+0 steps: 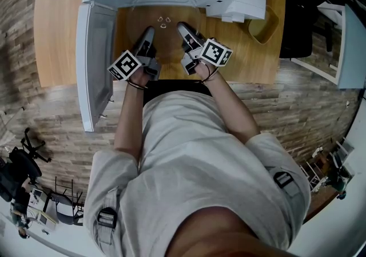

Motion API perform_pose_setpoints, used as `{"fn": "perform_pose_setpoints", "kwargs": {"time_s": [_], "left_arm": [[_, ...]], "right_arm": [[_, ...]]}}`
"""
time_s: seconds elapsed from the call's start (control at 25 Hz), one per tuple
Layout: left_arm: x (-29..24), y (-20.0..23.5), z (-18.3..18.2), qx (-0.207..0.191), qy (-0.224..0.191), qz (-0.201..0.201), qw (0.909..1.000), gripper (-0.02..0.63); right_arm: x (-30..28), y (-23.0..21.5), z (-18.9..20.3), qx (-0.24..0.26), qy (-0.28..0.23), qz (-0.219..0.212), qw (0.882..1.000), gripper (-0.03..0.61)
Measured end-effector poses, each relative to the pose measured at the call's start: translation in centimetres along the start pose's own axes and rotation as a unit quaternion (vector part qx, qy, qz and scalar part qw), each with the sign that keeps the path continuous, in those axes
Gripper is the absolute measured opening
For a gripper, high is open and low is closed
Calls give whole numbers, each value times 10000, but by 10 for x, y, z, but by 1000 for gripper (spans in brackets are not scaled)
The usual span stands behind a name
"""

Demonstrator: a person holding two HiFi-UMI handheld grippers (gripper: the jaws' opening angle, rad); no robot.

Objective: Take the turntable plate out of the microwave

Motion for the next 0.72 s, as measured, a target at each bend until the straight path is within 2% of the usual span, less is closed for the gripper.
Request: {"fn": "perform_pose_setpoints", "kwargs": {"time_s": [0.72], "left_arm": [[18, -12, 19, -146, -60, 139, 9998, 89]], "right_arm": [[26, 12, -2, 481, -95, -17, 9988, 95]]}}
Point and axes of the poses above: the fingertips, and each gripper's own axes: x backward along the fingers, y to its left, z out of its underside, the point moved 5 cm from there along x, backward along the fingers, and after that the axes turned 10 degrees about x, right-handed, at the moved point
